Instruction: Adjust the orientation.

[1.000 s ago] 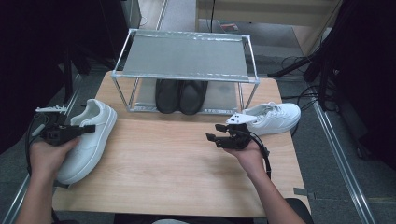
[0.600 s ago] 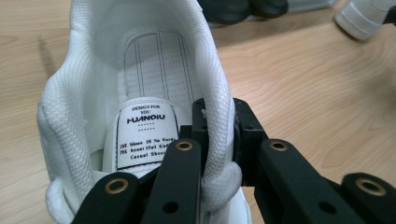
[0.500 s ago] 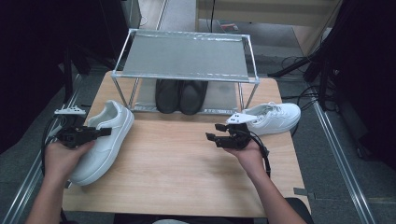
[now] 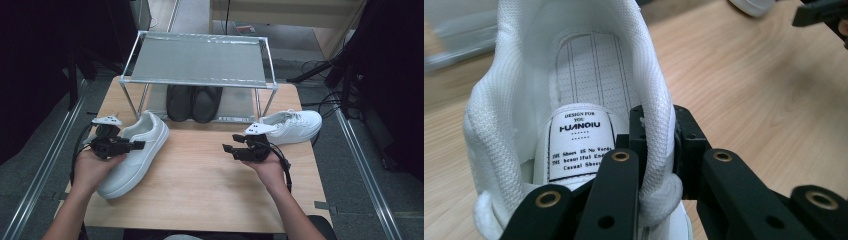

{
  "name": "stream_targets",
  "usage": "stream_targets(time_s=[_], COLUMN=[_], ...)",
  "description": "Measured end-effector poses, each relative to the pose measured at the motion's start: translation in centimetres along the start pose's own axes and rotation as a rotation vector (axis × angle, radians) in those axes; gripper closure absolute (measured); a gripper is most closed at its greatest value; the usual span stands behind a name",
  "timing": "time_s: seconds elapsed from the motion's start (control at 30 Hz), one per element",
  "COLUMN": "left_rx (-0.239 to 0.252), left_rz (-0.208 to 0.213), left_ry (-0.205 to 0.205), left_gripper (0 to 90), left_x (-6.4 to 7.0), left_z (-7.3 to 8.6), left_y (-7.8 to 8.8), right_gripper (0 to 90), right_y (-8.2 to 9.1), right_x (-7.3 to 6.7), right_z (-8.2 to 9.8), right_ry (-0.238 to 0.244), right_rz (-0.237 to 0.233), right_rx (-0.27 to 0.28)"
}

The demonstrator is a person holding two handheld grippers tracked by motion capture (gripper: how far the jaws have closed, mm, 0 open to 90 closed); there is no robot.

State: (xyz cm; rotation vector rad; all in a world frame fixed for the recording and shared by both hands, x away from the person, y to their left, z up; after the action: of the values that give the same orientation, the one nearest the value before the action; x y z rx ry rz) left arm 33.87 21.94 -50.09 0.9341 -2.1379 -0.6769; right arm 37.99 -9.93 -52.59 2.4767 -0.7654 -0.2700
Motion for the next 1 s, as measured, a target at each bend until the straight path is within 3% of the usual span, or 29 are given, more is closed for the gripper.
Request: stream_targets(time_s=[0.23,0.5,1.0], left_rx=[-0.027,-0.096,-0.212], left_rz=[0.058,0.132,0.273], left_ry=[-0.071,-0.146,-0.282], left_gripper=[82.5,82.4,82.0], left_x=[2.4,5.8,13.0], left_z=[-1.2,-1.7,-0.4], left_y=[-2.3,-5.6,-11.6], right_gripper=[43.9,43.9,43.9], right_y=[0.8,1.7,3.2], right_x=[0.2,0.3,0.3], right_z=[0.6,1.5,2.7], right_ry=[-0.006,-0.018,-0.044], right_rz=[0.024,0.047,0.084], right_rx=[-0.002,-0.005,-0.007])
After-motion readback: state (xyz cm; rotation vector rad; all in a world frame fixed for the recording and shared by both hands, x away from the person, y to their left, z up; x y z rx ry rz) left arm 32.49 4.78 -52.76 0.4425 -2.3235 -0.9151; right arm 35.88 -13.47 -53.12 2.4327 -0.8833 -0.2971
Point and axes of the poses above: each handheld gripper's, and its own axes: y roughly backward along the jaws, z roughly out of its underside, x roughly to its right, the point moved 8 cm from there along -y, roughly forward along the jaws, and after that the axes turned 8 degrees about y, right-handed, at the moved point
